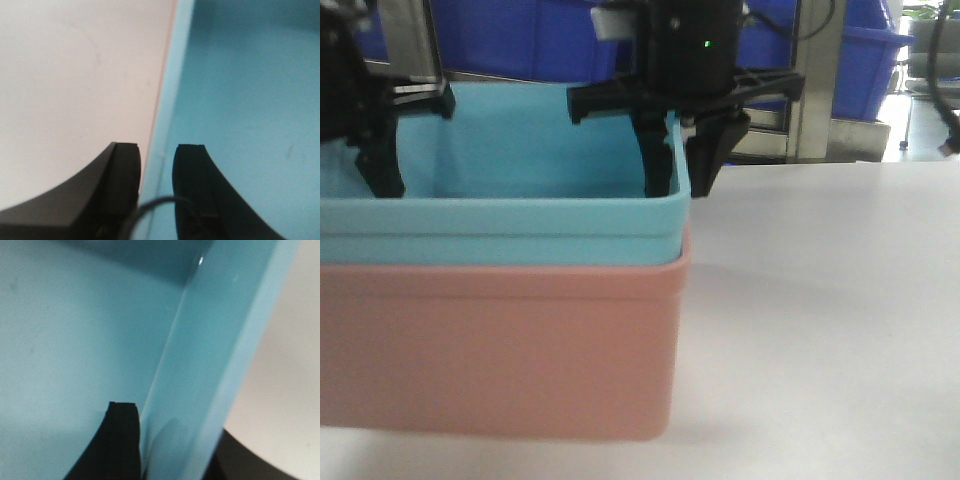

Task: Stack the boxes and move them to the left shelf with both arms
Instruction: 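Lift the stacked bins off the table with both grippers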

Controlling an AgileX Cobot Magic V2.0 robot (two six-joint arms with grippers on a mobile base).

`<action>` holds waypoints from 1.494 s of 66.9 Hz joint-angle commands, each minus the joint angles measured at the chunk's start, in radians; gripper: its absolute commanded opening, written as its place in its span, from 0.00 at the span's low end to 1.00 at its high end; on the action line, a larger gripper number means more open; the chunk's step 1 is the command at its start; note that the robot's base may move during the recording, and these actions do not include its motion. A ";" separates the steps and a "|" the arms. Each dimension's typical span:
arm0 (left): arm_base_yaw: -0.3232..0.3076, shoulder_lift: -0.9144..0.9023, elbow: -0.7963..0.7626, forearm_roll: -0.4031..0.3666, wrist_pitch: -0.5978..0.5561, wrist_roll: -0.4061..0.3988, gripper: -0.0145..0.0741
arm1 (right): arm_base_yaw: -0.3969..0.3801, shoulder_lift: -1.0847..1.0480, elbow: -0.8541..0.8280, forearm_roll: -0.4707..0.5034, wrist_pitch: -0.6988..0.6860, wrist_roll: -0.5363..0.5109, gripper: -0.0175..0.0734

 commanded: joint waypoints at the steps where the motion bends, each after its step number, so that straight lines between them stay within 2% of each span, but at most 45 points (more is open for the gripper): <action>1: -0.015 -0.156 -0.035 -0.033 -0.042 0.042 0.15 | -0.009 -0.116 -0.032 -0.104 -0.076 0.025 0.25; 20: -0.015 -0.330 -0.035 -0.033 0.053 -0.004 0.15 | -0.007 -0.286 0.020 -0.163 -0.071 0.049 0.25; 37: -0.050 -0.381 -0.035 -0.035 0.058 -0.031 0.15 | 0.024 -0.388 0.153 -0.239 -0.147 0.119 0.25; 56: -0.132 -0.320 -0.060 -0.035 0.019 -0.035 0.15 | 0.026 -0.350 0.157 -0.241 -0.219 0.118 0.25; 71: -0.179 -0.233 -0.121 -0.035 -0.002 -0.042 0.15 | 0.056 -0.303 0.138 -0.240 -0.247 0.119 0.25; 90: -0.199 -0.110 -0.221 -0.010 -0.014 -0.089 0.15 | 0.110 -0.223 0.020 -0.245 -0.224 0.164 0.25; 100: -0.199 -0.061 -0.262 -0.007 -0.025 -0.089 0.15 | 0.137 -0.207 -0.010 -0.247 -0.222 0.164 0.25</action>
